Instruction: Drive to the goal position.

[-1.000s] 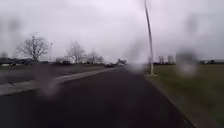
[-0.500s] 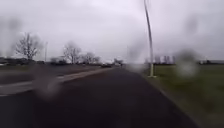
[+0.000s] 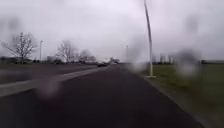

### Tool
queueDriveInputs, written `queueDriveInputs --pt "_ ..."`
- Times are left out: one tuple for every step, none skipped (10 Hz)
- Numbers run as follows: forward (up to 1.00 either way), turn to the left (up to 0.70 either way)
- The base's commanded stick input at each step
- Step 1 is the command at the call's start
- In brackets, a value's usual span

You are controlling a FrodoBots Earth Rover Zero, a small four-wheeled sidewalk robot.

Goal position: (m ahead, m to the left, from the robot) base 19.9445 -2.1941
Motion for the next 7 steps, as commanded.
queueDriveInputs --pt "1.00 0.00" --pt "1.00 0.00" --pt "1.00 0.00" --pt "1.00 0.05" --pt "1.00 0.24" --pt "1.00 0.40" --pt "1.00 0.40"
